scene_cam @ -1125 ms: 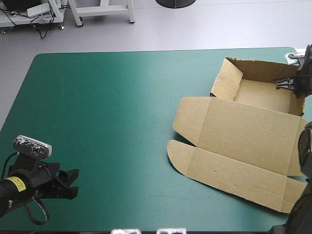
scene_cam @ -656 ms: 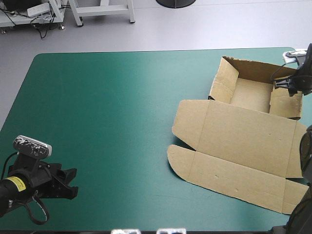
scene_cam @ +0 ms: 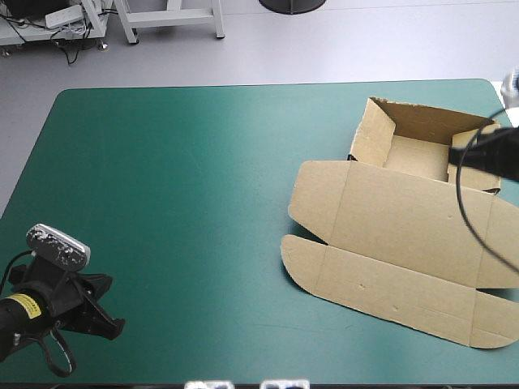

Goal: Fold the box

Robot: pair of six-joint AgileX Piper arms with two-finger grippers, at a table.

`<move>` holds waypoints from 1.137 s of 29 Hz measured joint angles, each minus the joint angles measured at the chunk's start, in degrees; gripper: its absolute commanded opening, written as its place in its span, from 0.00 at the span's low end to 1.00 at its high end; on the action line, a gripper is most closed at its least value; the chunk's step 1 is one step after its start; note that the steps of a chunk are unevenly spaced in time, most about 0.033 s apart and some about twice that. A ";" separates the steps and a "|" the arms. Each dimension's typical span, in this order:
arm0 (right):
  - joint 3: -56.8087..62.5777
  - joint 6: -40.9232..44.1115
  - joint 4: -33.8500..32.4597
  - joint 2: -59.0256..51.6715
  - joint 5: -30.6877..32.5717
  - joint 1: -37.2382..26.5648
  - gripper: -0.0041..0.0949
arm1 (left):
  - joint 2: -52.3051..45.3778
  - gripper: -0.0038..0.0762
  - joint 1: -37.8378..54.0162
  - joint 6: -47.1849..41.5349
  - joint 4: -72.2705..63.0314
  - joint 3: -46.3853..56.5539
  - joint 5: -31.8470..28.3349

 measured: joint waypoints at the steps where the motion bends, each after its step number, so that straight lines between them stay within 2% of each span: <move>1: 4.27 -0.06 -0.21 -4.58 -0.42 0.74 0.04 | -1.01 0.03 0.00 -0.01 0.00 0.88 -0.06; 7: 26.77 0.35 -2.00 -22.80 -4.92 1.45 0.04 | -8.45 0.03 0.00 -0.43 0.00 9.03 -1.63; 16: 51.58 0.93 -2.37 -36.50 -9.03 1.45 0.04 | -18.48 0.03 0.00 2.26 -0.35 26.11 -6.85; 24: 62.54 2.72 -2.21 -44.14 -13.07 1.45 0.04 | -24.19 0.03 0.00 3.93 -0.41 27.68 -8.77; 33: 63.35 2.11 -2.33 -46.76 -14.60 1.45 0.04 | -24.19 0.03 0.00 4.00 -0.41 27.70 -8.94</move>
